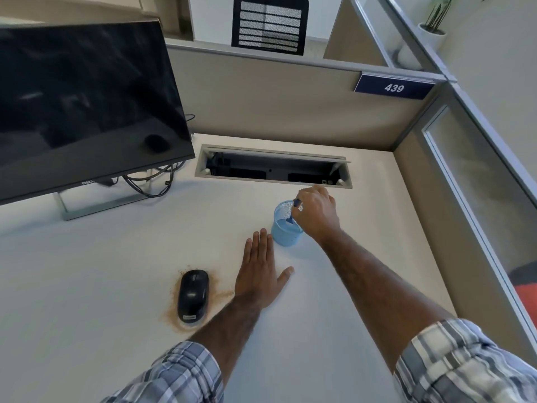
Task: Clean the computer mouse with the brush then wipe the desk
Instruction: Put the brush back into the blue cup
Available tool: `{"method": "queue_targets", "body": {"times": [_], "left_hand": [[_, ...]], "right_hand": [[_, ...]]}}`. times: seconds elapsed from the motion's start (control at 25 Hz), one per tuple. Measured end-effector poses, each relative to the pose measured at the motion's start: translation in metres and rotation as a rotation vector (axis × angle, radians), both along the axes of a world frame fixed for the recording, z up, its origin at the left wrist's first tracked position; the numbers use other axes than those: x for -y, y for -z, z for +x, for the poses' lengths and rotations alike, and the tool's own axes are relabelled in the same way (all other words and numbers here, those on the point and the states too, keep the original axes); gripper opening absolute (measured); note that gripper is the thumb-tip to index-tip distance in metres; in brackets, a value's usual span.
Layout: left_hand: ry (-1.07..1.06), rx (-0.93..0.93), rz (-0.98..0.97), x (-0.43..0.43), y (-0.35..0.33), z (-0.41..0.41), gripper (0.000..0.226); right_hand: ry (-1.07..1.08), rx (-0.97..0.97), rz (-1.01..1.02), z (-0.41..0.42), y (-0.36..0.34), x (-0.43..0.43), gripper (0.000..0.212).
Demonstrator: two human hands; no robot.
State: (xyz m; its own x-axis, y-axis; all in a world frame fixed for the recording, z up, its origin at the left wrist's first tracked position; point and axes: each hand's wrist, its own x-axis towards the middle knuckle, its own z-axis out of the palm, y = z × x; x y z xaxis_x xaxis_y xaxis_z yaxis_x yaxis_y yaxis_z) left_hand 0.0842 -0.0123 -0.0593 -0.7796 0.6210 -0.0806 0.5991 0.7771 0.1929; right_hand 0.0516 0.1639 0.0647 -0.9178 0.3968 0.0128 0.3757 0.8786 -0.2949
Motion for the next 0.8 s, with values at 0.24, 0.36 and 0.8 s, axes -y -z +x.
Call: {"method": "queue_targets", "body": {"times": [0.24,0.36,0.8], "left_hand": [[-0.01,0.025,0.003,0.0003,0.0002,-0.0005,0.097],[-0.011,0.023,0.008,0.0002,-0.0005,-0.0002,0.097],[-0.014,0.009,0.008,0.0002,0.0,0.0001,0.097]], "right_hand": [[0.019,0.006,-0.028,-0.0004,0.0063,0.0,0.018],[0.023,0.013,-0.039,-0.0003,0.0072,-0.001,0.019],[0.072,-0.067,-0.107,0.0043,0.0015,0.0019,0.02]]}}
